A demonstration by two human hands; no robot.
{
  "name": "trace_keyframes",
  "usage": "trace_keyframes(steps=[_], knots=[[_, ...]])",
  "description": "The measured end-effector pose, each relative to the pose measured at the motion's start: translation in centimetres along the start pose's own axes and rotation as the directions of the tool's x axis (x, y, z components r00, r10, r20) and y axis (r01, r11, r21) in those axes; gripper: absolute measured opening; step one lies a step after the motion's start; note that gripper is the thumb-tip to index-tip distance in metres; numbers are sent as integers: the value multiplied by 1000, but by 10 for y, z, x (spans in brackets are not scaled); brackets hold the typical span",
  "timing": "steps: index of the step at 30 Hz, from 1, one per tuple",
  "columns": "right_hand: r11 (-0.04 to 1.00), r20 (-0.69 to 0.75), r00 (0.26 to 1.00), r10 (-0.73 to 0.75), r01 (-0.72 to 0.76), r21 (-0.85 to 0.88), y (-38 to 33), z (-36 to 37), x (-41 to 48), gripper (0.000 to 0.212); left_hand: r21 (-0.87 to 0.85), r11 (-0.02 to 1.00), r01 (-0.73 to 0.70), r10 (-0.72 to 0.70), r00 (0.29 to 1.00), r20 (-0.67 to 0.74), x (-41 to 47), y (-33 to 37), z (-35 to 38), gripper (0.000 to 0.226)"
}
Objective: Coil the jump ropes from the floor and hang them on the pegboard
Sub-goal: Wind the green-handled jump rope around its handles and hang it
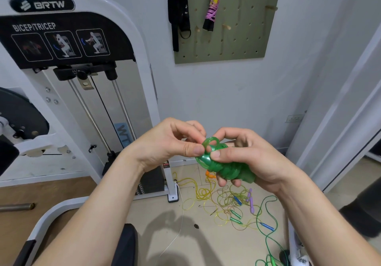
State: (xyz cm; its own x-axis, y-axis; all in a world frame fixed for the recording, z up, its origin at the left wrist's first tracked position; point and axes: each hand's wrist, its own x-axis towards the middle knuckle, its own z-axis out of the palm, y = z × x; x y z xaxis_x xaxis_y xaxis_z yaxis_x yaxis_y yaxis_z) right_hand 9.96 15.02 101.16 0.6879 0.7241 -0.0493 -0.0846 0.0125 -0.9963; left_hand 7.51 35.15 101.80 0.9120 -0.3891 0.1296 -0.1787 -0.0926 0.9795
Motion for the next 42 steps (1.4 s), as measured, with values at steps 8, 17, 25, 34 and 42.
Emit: trace_keyframes(steps=[8, 17, 25, 34, 42], knots=[[993, 141, 989, 32, -48, 107, -1, -1, 1, 23, -95, 995, -4, 17, 990, 140, 7, 9, 1, 31], [999, -12, 1000, 13, -13, 38, 1, -7, -5, 18, -13, 997, 73, -71, 992, 108, 18, 8, 3, 33], [970, -193, 965, -179, 141, -197, -4, -8, -10, 26, -396, 885, 244, -231, 970, 81, 21, -24, 18, 64], [974, -168, 968, -188, 206, 98, 0, -11, -8, 17, -501, 837, -220, 68, 950, -304, 12, -47, 45, 40], [879, -65, 974, -215, 222, 422, 0, -12, -16, 46, -731, 679, -70, 99, 995, -3, -6, -40, 50, 20]])
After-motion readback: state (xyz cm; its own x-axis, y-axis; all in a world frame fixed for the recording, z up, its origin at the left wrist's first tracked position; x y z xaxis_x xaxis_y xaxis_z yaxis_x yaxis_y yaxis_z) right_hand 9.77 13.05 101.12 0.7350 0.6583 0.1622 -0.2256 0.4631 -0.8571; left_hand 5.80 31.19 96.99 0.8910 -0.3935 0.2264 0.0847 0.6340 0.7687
